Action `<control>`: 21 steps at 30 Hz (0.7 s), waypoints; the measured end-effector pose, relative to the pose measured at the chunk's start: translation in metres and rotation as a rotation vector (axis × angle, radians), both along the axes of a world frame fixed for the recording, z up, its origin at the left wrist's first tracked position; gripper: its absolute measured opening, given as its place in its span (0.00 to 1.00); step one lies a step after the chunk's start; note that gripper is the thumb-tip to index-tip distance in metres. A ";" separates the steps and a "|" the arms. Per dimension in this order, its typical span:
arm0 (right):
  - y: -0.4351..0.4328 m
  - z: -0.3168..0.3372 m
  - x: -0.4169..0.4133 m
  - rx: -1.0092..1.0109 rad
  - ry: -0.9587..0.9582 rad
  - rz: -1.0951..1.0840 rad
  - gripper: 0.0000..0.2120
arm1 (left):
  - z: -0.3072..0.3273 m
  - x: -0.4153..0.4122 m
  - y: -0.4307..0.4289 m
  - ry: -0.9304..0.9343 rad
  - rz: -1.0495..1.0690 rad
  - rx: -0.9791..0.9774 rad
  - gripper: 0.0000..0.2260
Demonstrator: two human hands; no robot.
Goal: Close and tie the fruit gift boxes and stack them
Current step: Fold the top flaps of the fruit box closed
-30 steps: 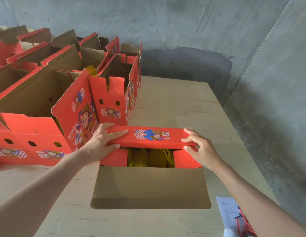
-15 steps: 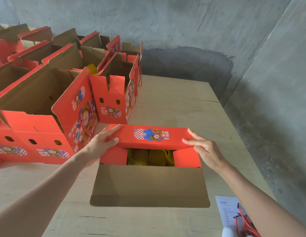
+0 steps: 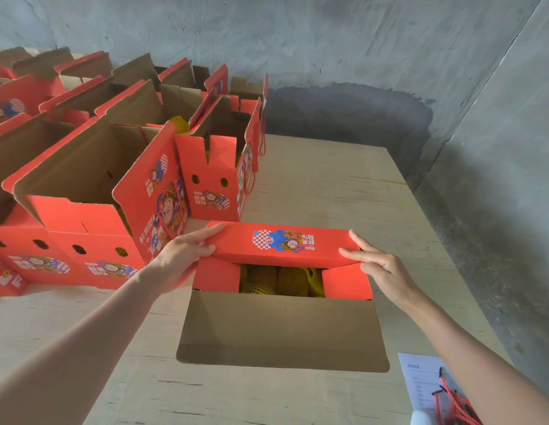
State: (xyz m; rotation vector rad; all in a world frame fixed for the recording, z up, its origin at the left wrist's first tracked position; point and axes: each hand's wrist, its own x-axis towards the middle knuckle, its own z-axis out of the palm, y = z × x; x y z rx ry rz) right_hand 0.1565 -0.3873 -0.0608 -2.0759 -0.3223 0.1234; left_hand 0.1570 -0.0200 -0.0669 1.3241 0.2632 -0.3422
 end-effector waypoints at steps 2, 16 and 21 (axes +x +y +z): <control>0.000 -0.001 -0.001 -0.038 -0.052 0.007 0.23 | -0.005 -0.002 -0.001 -0.078 0.008 0.096 0.17; -0.030 0.015 -0.010 -0.818 -0.052 0.480 0.57 | -0.019 -0.035 0.043 -0.742 -0.573 1.324 0.48; -0.022 0.023 -0.011 -0.390 0.101 0.322 0.49 | 0.000 -0.040 0.031 -0.522 -0.519 0.856 0.53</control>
